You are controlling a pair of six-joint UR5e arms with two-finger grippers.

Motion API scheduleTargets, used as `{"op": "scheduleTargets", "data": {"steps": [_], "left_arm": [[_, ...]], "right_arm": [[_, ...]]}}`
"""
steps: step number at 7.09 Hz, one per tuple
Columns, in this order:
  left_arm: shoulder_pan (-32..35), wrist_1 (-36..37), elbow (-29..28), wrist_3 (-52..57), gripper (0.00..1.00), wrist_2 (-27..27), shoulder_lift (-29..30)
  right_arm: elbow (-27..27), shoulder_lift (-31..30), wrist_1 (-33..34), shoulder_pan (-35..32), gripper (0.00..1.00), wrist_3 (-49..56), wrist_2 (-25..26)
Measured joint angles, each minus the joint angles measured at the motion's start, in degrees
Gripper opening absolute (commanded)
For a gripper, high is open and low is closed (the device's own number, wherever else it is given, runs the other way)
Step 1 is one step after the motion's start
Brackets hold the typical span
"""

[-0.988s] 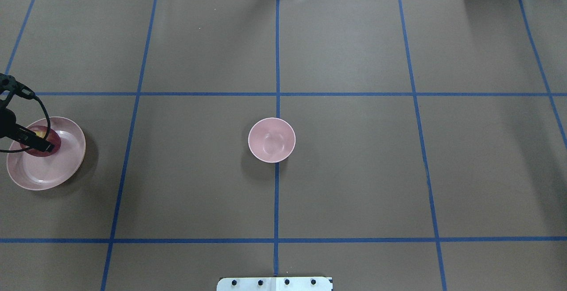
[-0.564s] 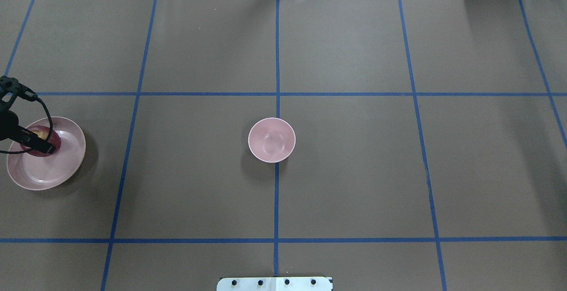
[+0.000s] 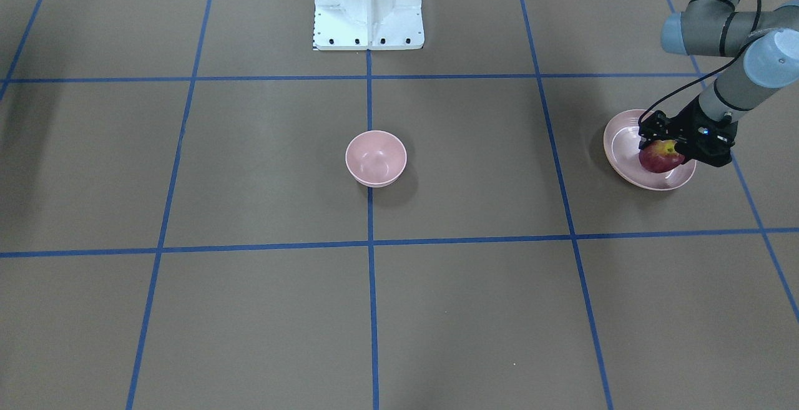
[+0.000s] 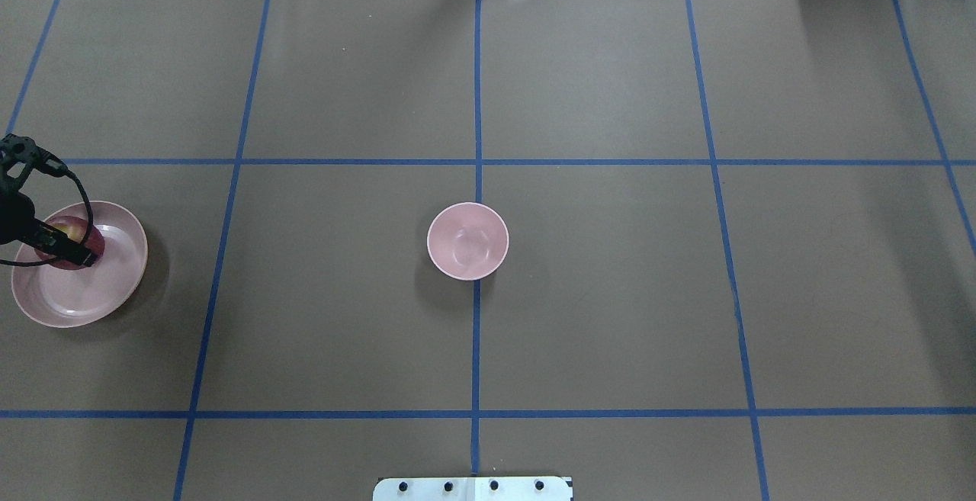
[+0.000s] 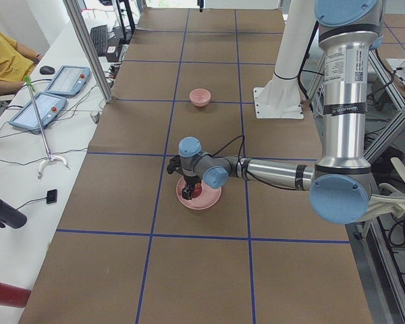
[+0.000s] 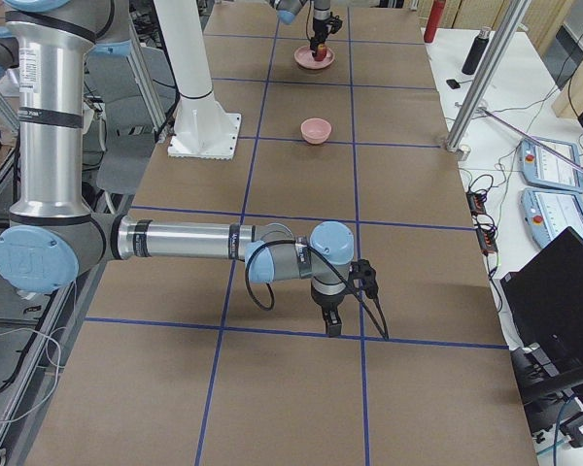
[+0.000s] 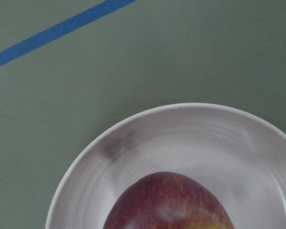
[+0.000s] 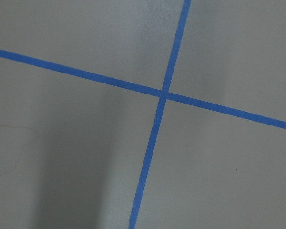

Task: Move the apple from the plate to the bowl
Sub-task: 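Close the left gripper on the red apple, then lift the apple with the left gripper and carry it over the bowl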

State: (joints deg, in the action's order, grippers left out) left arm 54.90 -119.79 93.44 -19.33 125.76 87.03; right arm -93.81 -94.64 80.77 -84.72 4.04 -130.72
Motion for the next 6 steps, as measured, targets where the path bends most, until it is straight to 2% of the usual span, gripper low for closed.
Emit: {"op": "scheduleTargets", "data": {"steps": [3, 5, 6], "left_arm": [[0.02, 0.14, 0.76, -0.08, 0.45, 0.18, 0.58], [0.08, 0.82, 4.53, -0.32, 0.34, 0.56, 0.91], [0.07, 1.35, 6.47, -2.14, 0.35, 0.51, 1.60]], "right_arm": [[0.02, -0.01, 0.00, 0.00, 1.00, 0.00, -0.05], [0.01, -0.01, 0.00, 0.00, 1.00, 0.00, -0.06], [0.01, -0.01, 0.00, 0.00, 1.00, 0.00, -0.06]]}}
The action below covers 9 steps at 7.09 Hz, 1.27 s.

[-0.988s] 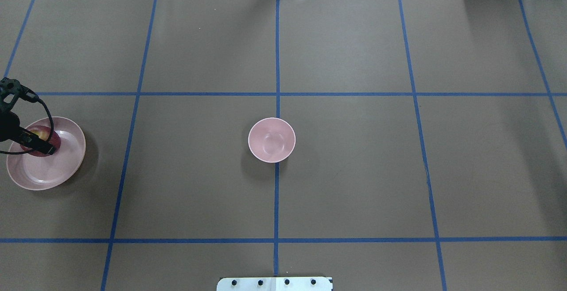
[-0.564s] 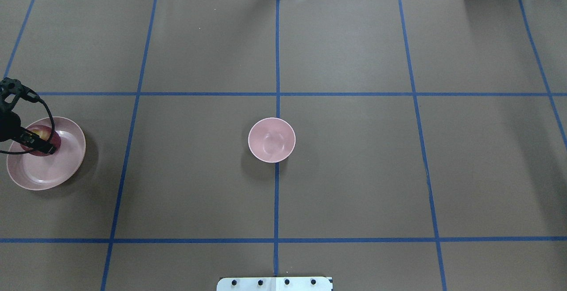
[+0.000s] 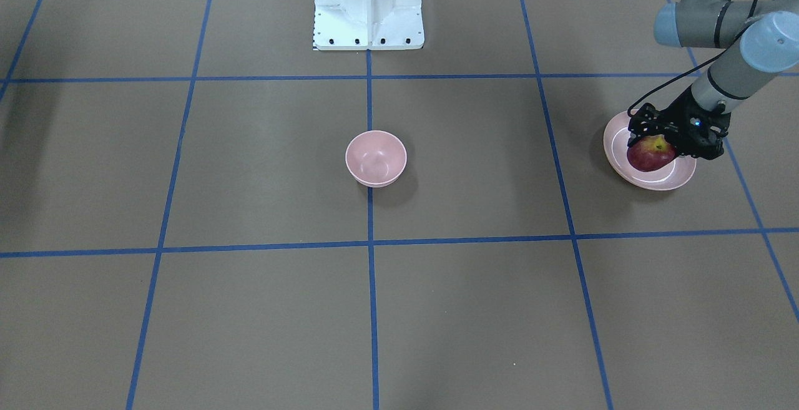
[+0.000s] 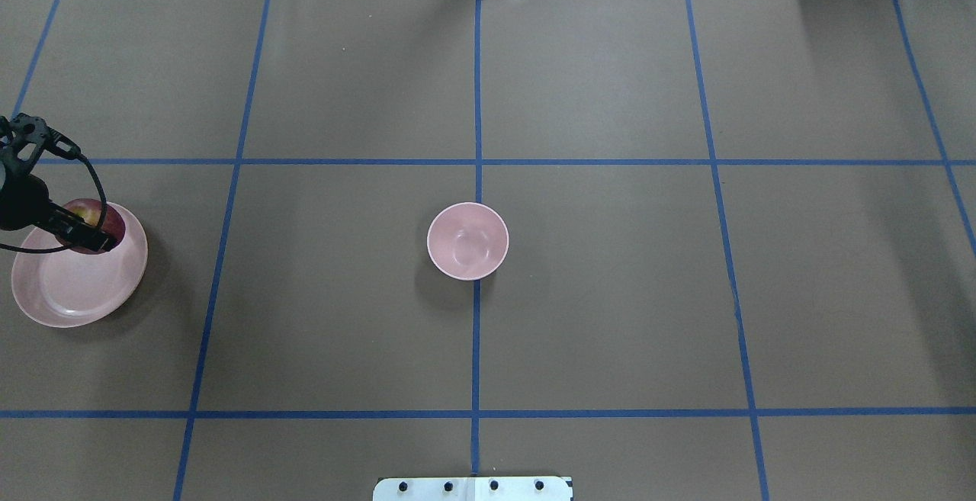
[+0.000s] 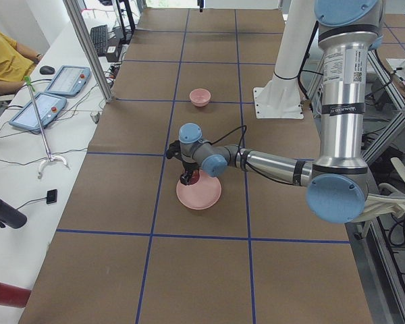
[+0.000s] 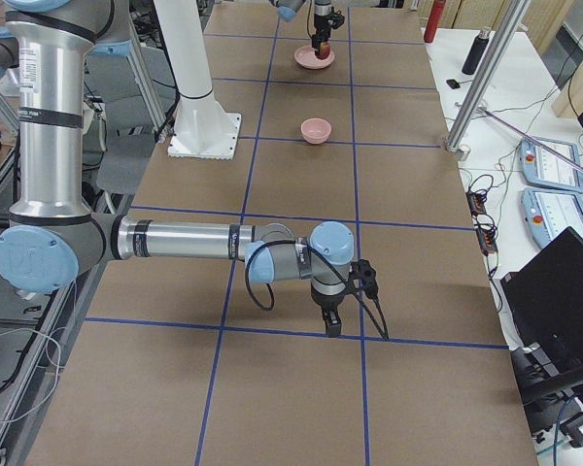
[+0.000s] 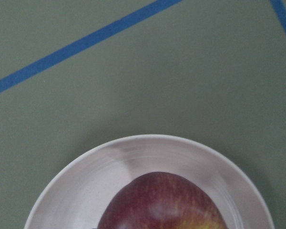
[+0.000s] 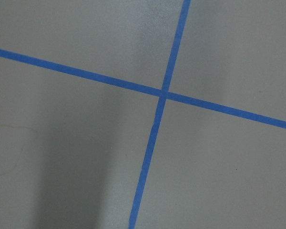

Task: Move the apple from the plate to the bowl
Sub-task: 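Lift the apple with the left gripper and carry it over the bowl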

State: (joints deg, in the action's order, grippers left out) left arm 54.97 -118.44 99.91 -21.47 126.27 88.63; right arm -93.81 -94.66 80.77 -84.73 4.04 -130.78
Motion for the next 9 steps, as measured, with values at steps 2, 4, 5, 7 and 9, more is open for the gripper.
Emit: {"op": "scheduleTargets", "data": {"steps": [2, 4, 5, 7, 9], "left_arm": [[-1.59, 2.60, 1.41, -8.26, 0.35, -0.25, 5.09], [-5.09, 7.08, 1.57, -16.08, 0.35, -0.61, 12.23], [-7.04, 9.76, 1.59, -19.85, 0.35, -0.68, 15.87], [-11.27, 16.54, 1.59, -26.64, 0.35, -1.30, 23.53], [-16.39, 24.54, 1.26, -31.81, 0.35, -6.33, 31.31]], "right_arm": [[-0.03, 0.00, 0.00, 0.00, 1.00, 0.00, 0.00], [-0.03, -0.06, 0.00, 0.00, 1.00, -0.02, 0.00], [0.04, -0.08, 0.00, 0.00, 1.00, -0.06, 0.00], [0.28, -0.09, 0.00, 0.00, 1.00, -0.08, 0.00], [0.85, -0.09, 0.00, 0.00, 1.00, -0.09, 0.00]]}}
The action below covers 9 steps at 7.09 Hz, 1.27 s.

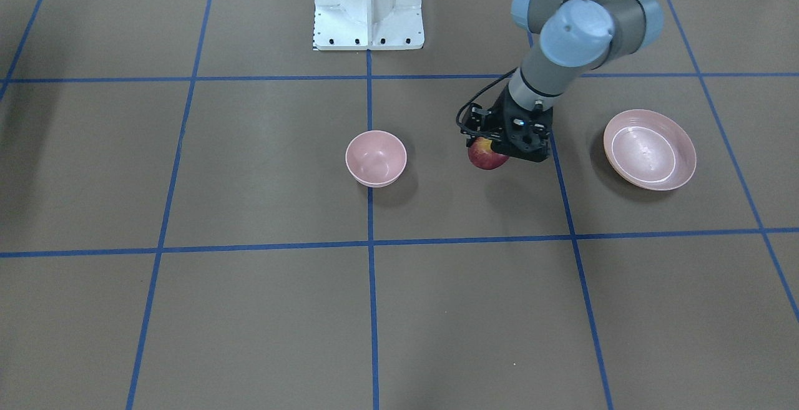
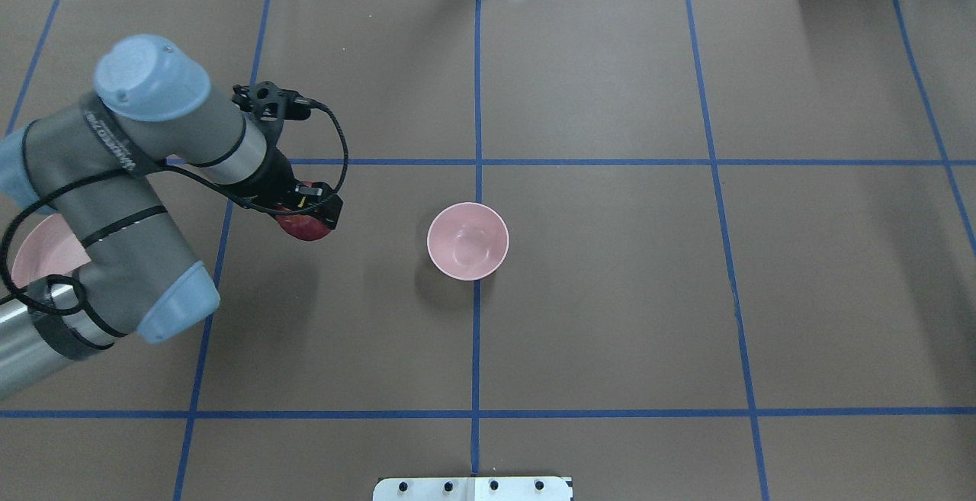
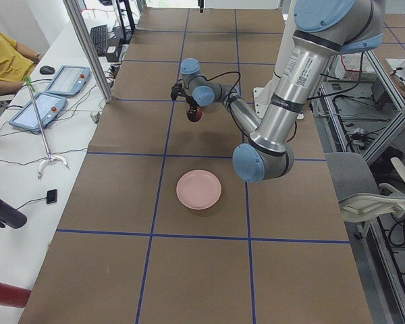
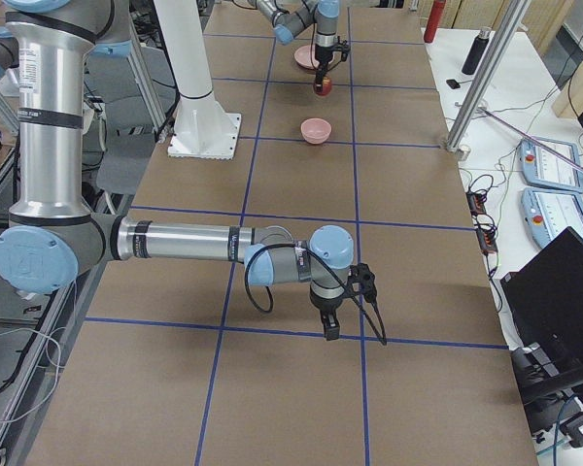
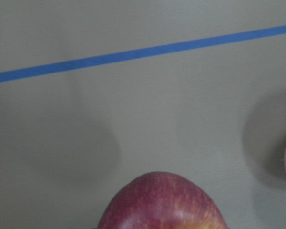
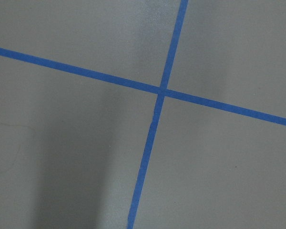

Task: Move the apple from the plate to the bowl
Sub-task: 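Lift the apple with the left gripper and carry it over the bowl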

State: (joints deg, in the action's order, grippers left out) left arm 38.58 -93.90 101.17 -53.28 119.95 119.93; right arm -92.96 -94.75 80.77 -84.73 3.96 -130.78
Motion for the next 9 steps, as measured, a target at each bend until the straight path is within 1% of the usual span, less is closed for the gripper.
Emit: {"op": "scheduleTargets", "data": {"steps": [1, 2, 3, 4, 5, 7, 8, 9], "left_arm": [[-1.82, 3.84, -0.25, -2.53, 0.35, -1.57, 3.60], [-3.46, 6.04, -0.82, -6.15, 0.35, -2.71, 6.86], [-5.35, 6.89, -2.82, -10.14, 0.35, -4.93, 10.44], [-7.05, 7.06, -6.38, -13.45, 0.35, -7.37, 14.45], [-8.13, 6.92, -10.01, -15.47, 0.36, -8.55, 17.86], [-8.79, 5.34, -14.90, -16.78, 0.41, -9.16, 21.15], [-8.84, 3.82, -16.52, -16.80, 0.43, -9.49, 21.47], [-8.86, 2.44, -17.78, -16.62, 0.46, -10.20, 21.50]], "right_arm": [[0.15, -0.02, 0.00, 0.00, 1.00, 0.00, 0.00], [0.19, -0.06, 0.00, 0.00, 1.00, 0.00, 0.00], [0.25, -0.07, 0.00, 0.00, 1.00, 0.00, 0.00], [0.27, -0.08, 0.00, 0.00, 1.00, 0.00, 0.00], [0.26, -0.09, -0.02, 0.00, 1.00, 0.00, 0.00], [0.24, -0.09, -0.02, 0.00, 1.00, 0.00, 0.02], [0.24, -0.09, -0.02, 0.00, 1.00, 0.00, 0.06], [0.23, -0.09, -0.04, 0.00, 1.00, 0.00, 0.08]]}}
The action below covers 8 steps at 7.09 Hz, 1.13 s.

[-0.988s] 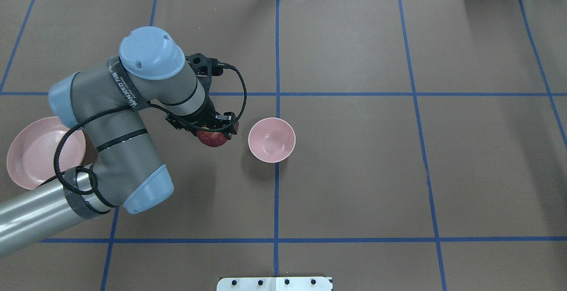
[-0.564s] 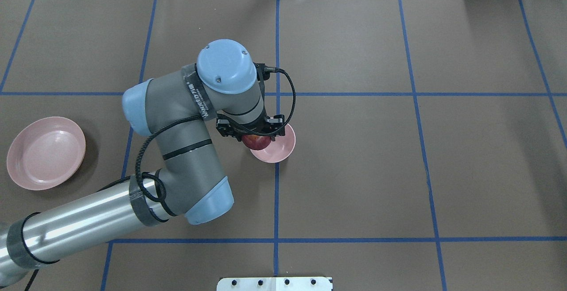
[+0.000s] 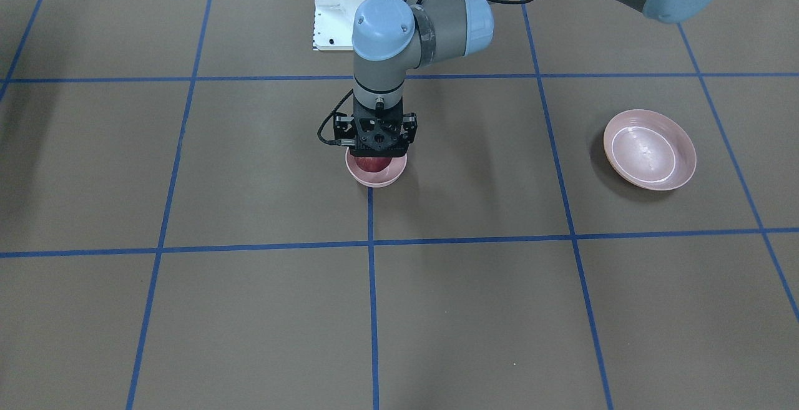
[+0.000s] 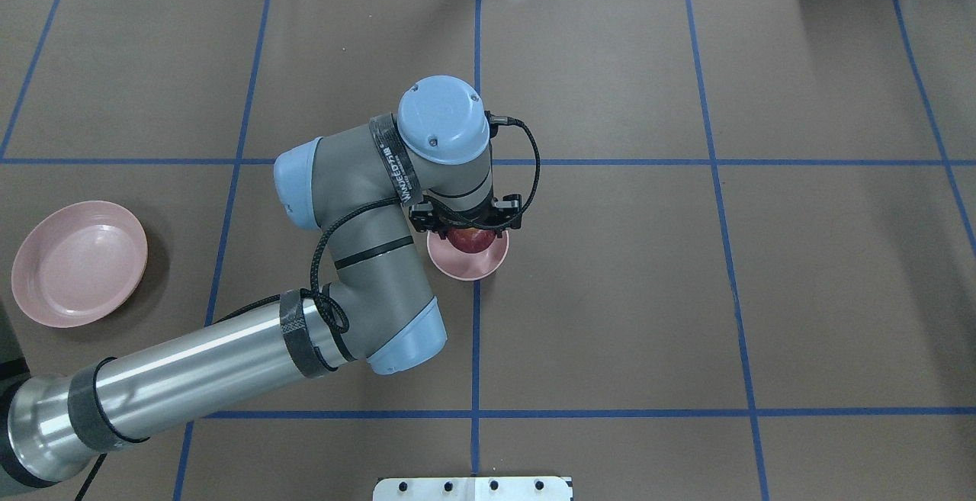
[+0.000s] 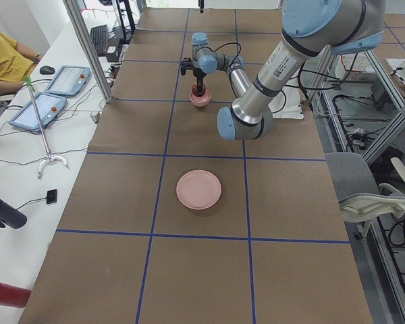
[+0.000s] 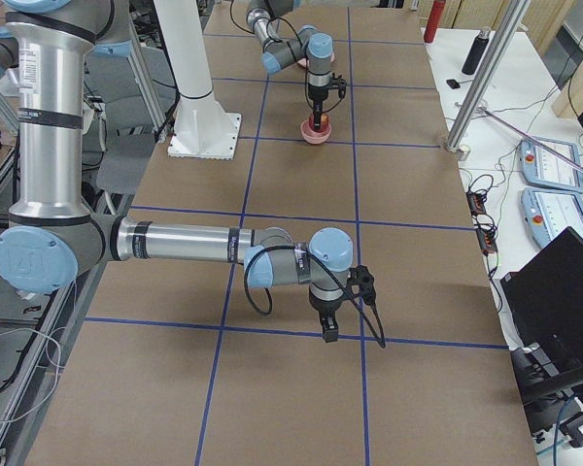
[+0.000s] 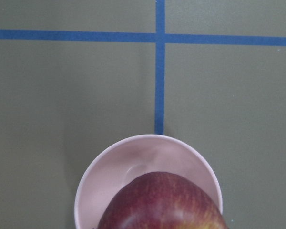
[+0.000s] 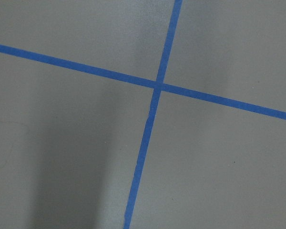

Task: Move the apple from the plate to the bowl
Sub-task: 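Lower the apple into the pink bowl and open the left gripper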

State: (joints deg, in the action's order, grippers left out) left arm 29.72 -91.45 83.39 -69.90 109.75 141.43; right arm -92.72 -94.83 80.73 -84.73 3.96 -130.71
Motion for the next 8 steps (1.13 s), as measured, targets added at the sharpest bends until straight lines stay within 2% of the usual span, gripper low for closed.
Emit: {"op": "scheduleTargets", "data": {"steps": [2, 6, 7, 8], "left_arm": [[-0.18, -0.99, -0.98, 0.20, 0.61, -0.84, -0.17], [-0.81, -1.39, -1.13, 0.20, 0.83, -1.12, -0.32], [-0.85, -2.36, -1.09, 0.20, 0.96, -1.21, -0.58], [-0.86, -3.78, -0.99, 0.20, 0.98, -1.37, -1.11]], "right_arm": [[0.00, 0.00, -0.03, 0.00, 1.00, 0.00, 0.01], [0.00, 0.00, -0.03, 0.00, 1.00, 0.00, 0.01], [0.00, 0.00, -0.01, 0.00, 1.00, 0.00, 0.01], [0.00, 0.00, -0.01, 0.00, 1.00, 0.00, 0.01]]}}
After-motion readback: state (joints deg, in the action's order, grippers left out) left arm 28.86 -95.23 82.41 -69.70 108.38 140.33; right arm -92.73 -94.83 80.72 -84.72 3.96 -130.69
